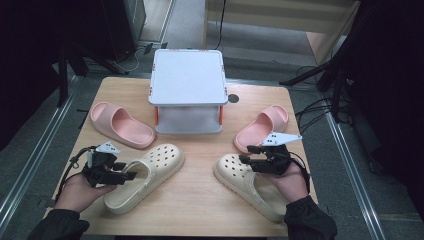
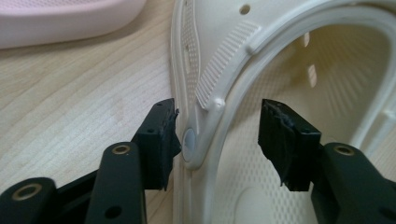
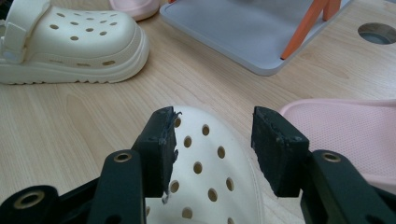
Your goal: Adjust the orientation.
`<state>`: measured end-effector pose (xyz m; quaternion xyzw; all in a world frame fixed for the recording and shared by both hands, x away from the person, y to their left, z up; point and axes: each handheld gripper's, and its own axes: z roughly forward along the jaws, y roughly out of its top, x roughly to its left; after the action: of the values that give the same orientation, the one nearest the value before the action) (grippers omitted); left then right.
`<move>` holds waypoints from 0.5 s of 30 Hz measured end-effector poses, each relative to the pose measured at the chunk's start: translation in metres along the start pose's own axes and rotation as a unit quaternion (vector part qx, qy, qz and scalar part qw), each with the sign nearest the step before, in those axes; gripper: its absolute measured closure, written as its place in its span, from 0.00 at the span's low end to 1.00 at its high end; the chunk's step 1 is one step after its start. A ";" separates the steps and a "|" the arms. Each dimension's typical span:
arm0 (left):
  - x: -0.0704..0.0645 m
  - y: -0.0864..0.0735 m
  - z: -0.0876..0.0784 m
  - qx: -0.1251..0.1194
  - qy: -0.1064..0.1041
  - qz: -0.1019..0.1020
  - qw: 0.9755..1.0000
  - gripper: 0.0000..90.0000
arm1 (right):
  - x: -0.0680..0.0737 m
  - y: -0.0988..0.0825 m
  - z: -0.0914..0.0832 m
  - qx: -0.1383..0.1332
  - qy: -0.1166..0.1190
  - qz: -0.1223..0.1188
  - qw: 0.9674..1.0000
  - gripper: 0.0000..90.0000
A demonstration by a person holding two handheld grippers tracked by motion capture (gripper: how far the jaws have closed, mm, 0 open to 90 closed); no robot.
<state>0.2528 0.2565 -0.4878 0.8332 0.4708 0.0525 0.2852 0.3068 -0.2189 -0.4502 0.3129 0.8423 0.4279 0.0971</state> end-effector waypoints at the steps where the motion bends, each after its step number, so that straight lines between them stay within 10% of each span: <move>1: -0.001 0.000 0.001 0.005 0.000 0.000 1.000 0.56 | 0.000 0.000 0.000 0.000 0.000 -0.002 1.000 0.57; 15: 0.004 0.008 0.009 0.027 0.017 -0.005 0.999 0.75 | 0.019 0.000 -0.002 0.013 0.024 -0.005 1.000 0.71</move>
<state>0.2641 0.2526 -0.4923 0.8372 0.4812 0.0525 0.2544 0.2908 -0.2084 -0.4467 0.2995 0.8514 0.4240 0.0752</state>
